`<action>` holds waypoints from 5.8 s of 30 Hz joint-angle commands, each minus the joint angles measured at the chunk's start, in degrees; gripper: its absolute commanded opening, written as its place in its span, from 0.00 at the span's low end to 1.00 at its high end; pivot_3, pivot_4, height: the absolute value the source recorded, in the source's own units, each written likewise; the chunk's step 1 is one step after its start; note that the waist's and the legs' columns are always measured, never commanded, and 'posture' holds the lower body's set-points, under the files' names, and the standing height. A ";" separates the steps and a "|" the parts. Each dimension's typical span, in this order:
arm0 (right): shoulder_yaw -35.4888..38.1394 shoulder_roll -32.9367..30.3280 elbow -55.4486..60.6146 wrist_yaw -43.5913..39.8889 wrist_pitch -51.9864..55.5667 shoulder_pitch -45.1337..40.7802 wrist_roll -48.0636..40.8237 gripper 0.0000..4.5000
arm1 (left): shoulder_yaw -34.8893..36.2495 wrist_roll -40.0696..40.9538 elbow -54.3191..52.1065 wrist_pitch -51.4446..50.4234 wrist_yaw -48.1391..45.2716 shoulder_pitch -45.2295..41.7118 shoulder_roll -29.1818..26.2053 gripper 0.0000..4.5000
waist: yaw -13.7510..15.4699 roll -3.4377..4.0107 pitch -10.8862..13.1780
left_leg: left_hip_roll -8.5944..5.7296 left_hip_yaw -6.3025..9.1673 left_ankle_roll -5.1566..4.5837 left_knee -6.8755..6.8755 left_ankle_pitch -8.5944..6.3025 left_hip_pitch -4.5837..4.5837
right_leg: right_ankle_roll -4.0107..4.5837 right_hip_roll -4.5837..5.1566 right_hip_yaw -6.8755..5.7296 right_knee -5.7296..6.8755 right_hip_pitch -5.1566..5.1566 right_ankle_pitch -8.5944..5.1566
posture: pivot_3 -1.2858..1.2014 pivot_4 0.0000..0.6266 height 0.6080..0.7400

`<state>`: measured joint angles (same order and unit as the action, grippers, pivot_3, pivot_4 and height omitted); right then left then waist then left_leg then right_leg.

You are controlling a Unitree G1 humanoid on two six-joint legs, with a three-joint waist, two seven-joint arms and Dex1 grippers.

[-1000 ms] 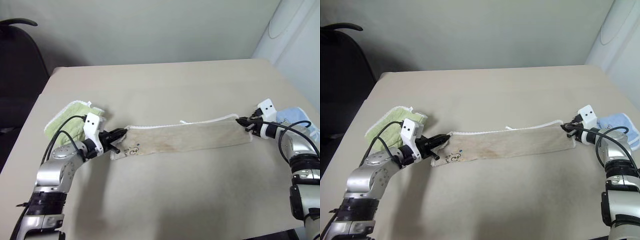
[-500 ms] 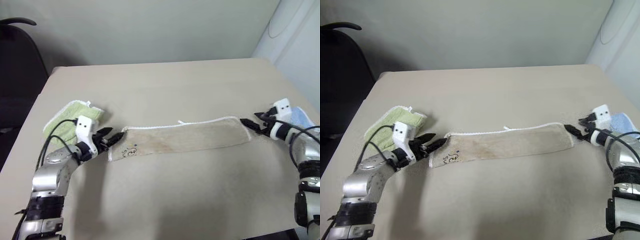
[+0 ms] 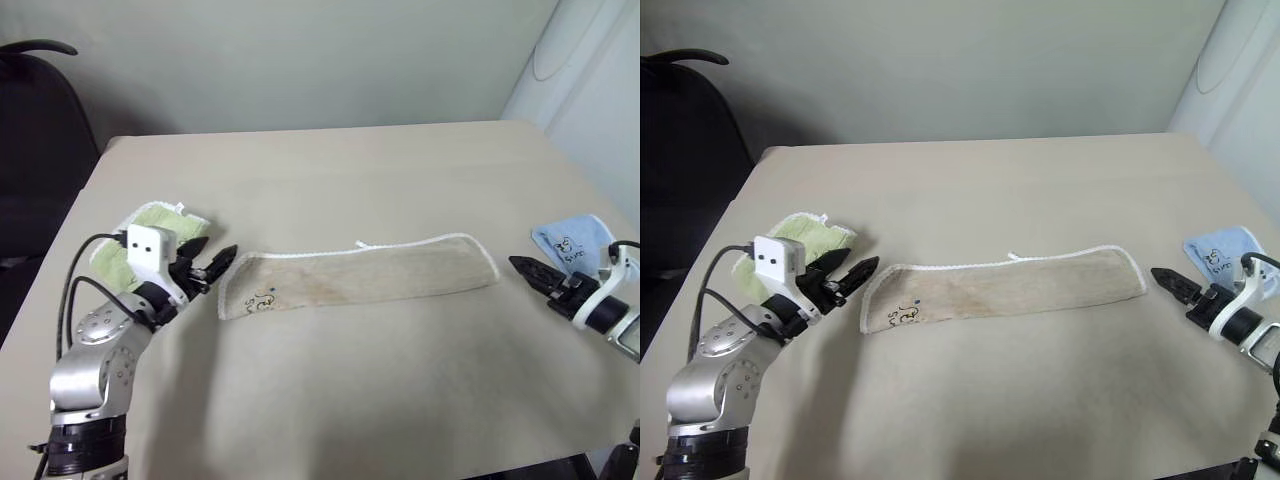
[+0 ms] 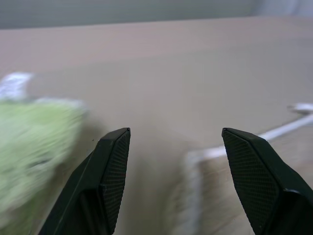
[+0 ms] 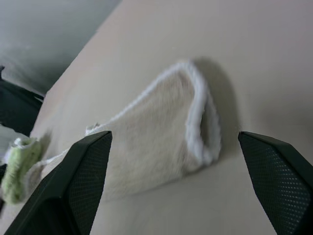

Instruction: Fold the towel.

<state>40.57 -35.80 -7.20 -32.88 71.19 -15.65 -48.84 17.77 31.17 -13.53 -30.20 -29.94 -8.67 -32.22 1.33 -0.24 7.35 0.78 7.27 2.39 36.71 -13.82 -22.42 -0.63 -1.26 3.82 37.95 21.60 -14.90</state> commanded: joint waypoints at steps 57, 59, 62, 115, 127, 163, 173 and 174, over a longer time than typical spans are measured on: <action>-27.98 -14.97 -1.16 -7.31 -28.65 -12.46 21.39 0.00 | -5.66 1.59 -5.29 -0.09 -0.62 -2.05 3.51 0.72 | -0.83 0.00 0.04 | -0.09 -0.03 -0.47 0.31 -0.67 0.40 | -0.34 -0.39 1.19 -0.11 -0.03 0.18 | 0.52 0.24 1.00; -33.42 -15.76 3.79 -10.65 -31.88 -13.18 24.17 0.00 | -5.87 1.48 -5.14 -0.03 -0.60 -2.37 3.65 0.72 | -0.90 0.00 0.04 | -0.07 -0.04 -0.47 0.30 -0.68 0.40 | -0.35 -0.44 1.19 -0.12 -0.03 0.17 | 0.52 0.24 1.00; -41.67 -16.38 9.50 -14.78 -37.97 -13.82 29.95 0.00 | -6.19 1.24 -5.09 0.02 -0.51 -2.79 4.04 0.72 | -0.92 0.00 0.04 | -0.07 -0.02 -0.45 0.32 -0.70 0.40 | -0.38 -0.46 1.20 -0.13 -0.04 0.15 | 0.52 0.24 1.00; -40.51 7.37 -19.22 -17.71 -55.85 -20.78 33.98 0.00 | 6.35 50.44 -20.30 -25.64 21.49 18.74 5.67 0.99 | -0.80 -0.25 0.09 | 0.00 0.00 -0.21 0.32 -0.69 0.80 | -0.03 -0.43 1.13 -0.05 -0.36 0.09 | 0.52 0.24 1.00; -36.08 10.35 -17.13 -16.24 -57.24 -22.87 31.80 0.00 | -4.32 62.62 -10.50 -21.14 48.00 11.73 6.98 0.99 | -0.11 -0.10 0.18 | 0.01 0.03 0.48 0.23 -0.38 0.80 | 0.07 -0.48 1.04 -0.01 -0.32 0.03 | 0.52 0.24 1.00; -32.49 9.69 -15.53 -12.57 -57.22 -21.16 31.17 0.00 | 1.90 51.03 -8.93 -15.80 41.44 7.04 5.15 0.01 | -0.69 -0.09 0.33 | 0.21 -0.15 0.91 -0.66 -0.23 1.22 | 0.37 -0.80 1.12 -0.02 -0.32 -0.22 | 0.52 0.24 1.00; -31.34 9.99 -18.16 -10.00 -58.09 -22.03 31.63 0.00 | -0.24 45.11 -11.50 -18.44 22.42 -1.53 -7.85 0.01 | -0.18 -0.12 0.35 | 0.18 0.15 0.93 -0.57 -0.25 0.93 | 0.39 -0.81 1.05 -0.04 -0.18 -0.20 | 0.52 0.24 1.00; -31.09 10.07 -18.63 -9.33 -58.40 -22.15 31.78 0.00 | -2.90 43.52 -11.74 -18.94 20.73 -4.20 -8.28 0.01 | 0.03 -0.12 0.35 | 0.17 0.15 0.93 -0.56 -0.25 0.93 | 0.38 -0.79 1.04 -0.03 -0.17 -0.20 | 0.52 0.24 1.00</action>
<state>7.97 -25.41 -26.32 -43.46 14.23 -36.48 -16.59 17.31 76.27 -22.41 -48.26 -5.98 -10.55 -39.89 1.36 -0.36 7.69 0.94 7.44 3.32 36.15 -14.08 -21.51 -0.24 -2.04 4.84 37.92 21.42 -15.09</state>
